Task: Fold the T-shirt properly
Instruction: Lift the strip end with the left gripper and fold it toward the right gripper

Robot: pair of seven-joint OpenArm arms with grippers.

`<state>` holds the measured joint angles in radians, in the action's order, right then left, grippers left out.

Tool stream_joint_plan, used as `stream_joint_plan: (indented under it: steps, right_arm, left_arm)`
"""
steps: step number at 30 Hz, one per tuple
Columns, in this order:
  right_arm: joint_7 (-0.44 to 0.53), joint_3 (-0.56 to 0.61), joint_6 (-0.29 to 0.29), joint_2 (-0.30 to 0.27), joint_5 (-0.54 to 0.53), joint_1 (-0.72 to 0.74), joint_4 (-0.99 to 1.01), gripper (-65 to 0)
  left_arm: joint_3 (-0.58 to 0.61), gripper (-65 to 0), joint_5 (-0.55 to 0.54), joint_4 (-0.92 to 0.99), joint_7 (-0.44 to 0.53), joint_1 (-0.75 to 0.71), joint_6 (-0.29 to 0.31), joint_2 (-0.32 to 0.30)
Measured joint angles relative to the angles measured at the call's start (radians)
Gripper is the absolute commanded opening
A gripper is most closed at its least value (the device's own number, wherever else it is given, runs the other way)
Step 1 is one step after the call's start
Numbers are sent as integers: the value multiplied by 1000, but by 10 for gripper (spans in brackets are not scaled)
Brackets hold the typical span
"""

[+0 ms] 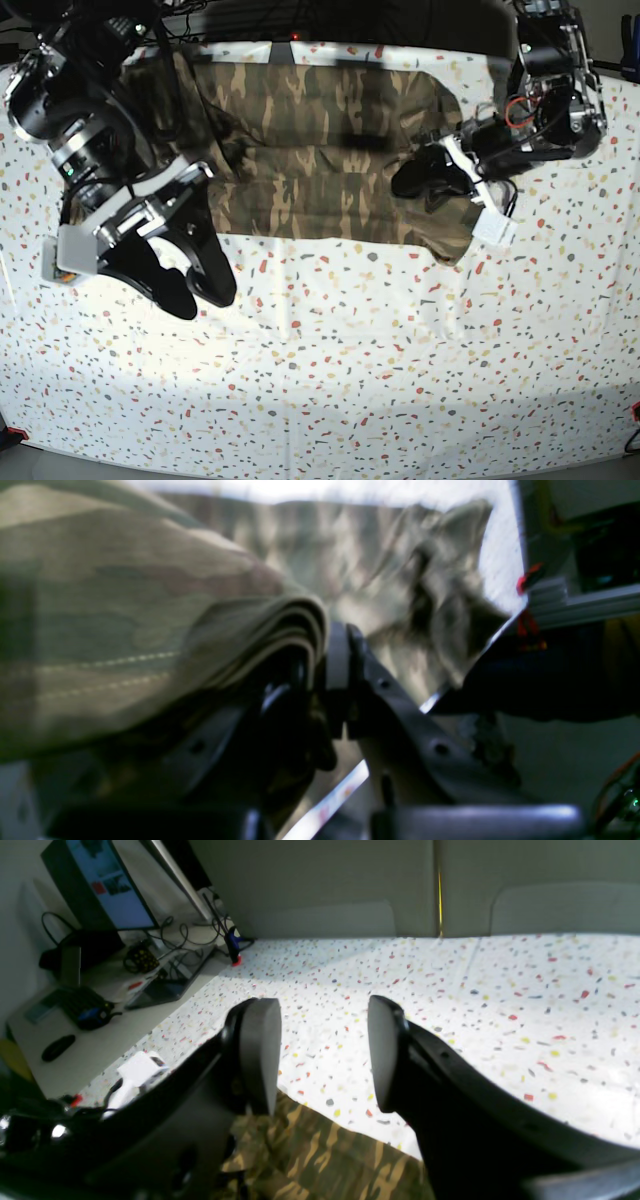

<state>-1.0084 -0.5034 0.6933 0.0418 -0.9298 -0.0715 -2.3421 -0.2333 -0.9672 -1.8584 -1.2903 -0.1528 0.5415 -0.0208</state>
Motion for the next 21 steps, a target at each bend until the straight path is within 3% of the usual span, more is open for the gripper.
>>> stream_joint_plan:
  steps: [8,14,21]
  right_arm:
    - [-3,0,0,0,-17,10,0,-362]
    - [-31,0,0,0,-43,11,0,-362]
    - [-34,0,0,0,-45,11,0,-362]
  left_arm:
    - [244,-650,257,-64,53,-50,0,69]
    - [386,-650,516,-65,247,-43,-161,67]
    - [534,-650,707,-65,260,-41,-299,66]
